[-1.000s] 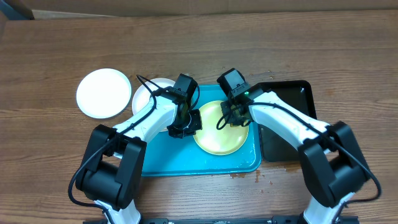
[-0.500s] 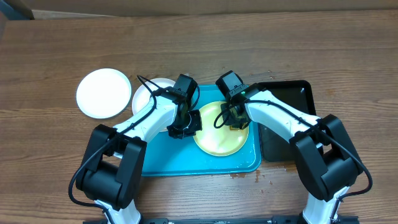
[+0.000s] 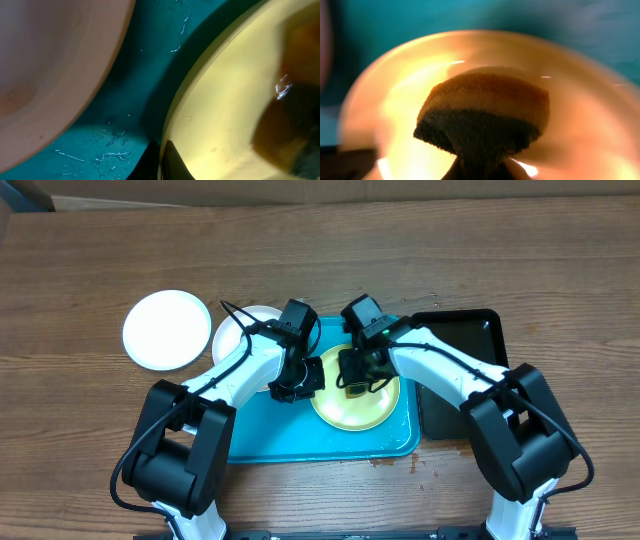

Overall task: Clean dirty plates on tray and stack at the side
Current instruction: 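Return the sponge to the black tray, release, raise right gripper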

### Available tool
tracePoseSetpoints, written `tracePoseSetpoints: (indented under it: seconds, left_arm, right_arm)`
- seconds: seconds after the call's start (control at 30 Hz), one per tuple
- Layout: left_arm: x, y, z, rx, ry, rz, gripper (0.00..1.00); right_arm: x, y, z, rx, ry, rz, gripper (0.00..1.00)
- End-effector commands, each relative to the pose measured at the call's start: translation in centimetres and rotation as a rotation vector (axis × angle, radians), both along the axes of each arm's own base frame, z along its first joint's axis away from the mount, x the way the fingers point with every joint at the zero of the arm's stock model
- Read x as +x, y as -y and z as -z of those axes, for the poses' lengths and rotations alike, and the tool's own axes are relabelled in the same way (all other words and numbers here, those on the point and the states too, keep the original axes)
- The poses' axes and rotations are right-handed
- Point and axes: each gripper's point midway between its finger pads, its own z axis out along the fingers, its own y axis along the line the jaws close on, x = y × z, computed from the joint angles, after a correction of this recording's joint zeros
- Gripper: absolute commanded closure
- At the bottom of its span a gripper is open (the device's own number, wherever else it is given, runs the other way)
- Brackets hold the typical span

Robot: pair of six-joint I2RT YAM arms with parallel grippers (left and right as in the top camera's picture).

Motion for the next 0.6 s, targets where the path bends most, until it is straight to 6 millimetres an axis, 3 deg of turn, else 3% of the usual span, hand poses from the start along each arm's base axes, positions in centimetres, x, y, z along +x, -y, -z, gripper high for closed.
tracePoseSetpoints:
  seconds: [0.0,0.07,0.13,0.23,0.3,0.43,0.57]
  left_arm:
    - [-0.7,-0.3,1.1,0.013,-0.030,0.018,0.96]
    - [-0.7,-0.3,1.1,0.014,-0.032,0.019,0.96]
    - [-0.7,-0.3,1.1,0.014,-0.032,0.018,0.96]
    - [-0.7,-0.3,1.1,0.014,-0.031,0.018,0.94]
    - [-0.7,-0.3,1.1,0.014,-0.031,0.018,0.92]
    - [-0.7,-0.3,1.1,0.014,-0.031,0.018,0.87]
    - [-0.7,-0.3,1.1,0.014,-0.031,0.018,0.84]
  right_arm:
    - [-1.4,-1.9,0.3,0.098,-0.086,-0.033,0.96]
    - [-0.5,-2.8,-2.8,0.212,-0.089,-0.084,0.96]
    - [0.9,-2.1,-5.6,0.254,-0.070,-0.070,0.96]
    - [3.5,0.9,-9.5,0.249,-0.018,0.014,0.96]
    - [5.0,4.0,-11.5,0.212,0.020,0.086,0.96]
    - [5.9,10.3,-12.9,0.125,0.040,0.186,0.96]
    - [4.9,17.9,-11.2,-0.070,-0.027,0.341,0.96]
